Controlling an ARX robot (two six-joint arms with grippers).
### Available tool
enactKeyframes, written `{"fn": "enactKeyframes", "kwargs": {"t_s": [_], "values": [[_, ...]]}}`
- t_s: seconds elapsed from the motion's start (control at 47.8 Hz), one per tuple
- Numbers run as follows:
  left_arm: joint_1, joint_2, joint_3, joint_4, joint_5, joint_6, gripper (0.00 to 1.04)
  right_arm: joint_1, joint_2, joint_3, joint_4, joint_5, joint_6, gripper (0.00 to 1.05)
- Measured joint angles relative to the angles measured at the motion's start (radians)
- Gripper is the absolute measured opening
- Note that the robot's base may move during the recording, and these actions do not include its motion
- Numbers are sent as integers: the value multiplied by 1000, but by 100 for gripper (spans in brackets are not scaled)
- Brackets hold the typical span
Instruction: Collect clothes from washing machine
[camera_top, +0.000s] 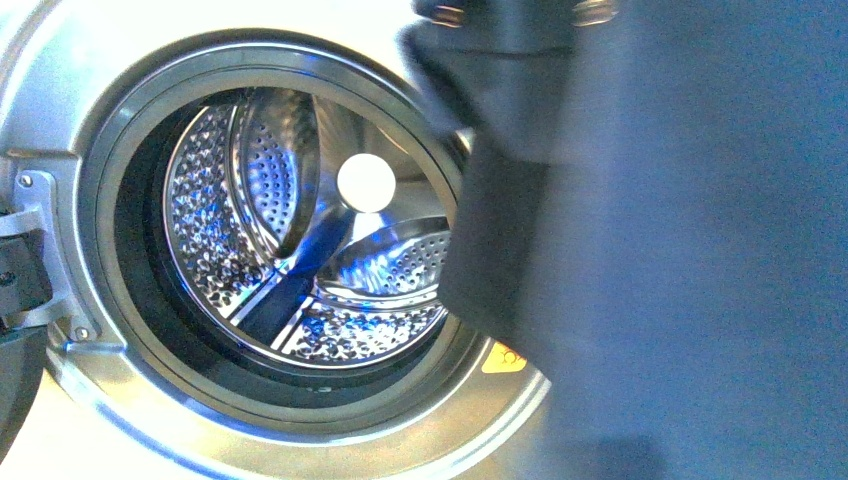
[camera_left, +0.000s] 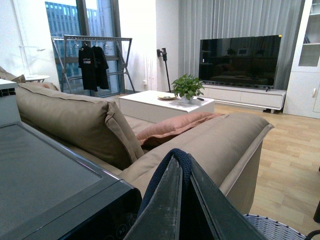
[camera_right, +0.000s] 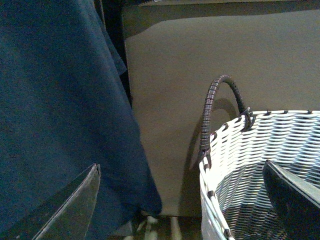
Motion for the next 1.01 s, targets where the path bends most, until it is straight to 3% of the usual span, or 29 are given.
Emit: {"fn": "enactKeyframes", "kwargs": {"t_s": [0.398, 0.482, 0.628, 0.879, 1.005], "values": [[0, 0, 0, 0, 0, 0, 5, -3, 1, 0, 2, -13, 4, 97], [0, 0, 0, 0, 0, 0, 5, -100, 32, 3, 68, -263, 149, 97], [0, 0, 0, 0, 0, 0, 5, -278, 124, 63, 161, -539, 340, 97], [0, 0, 2, 0, 0, 0, 5, -448, 250, 201, 255, -729, 400, 97], [0, 0, 2, 0, 0, 0, 5, -424, 331, 270, 293, -714, 384, 97]]}}
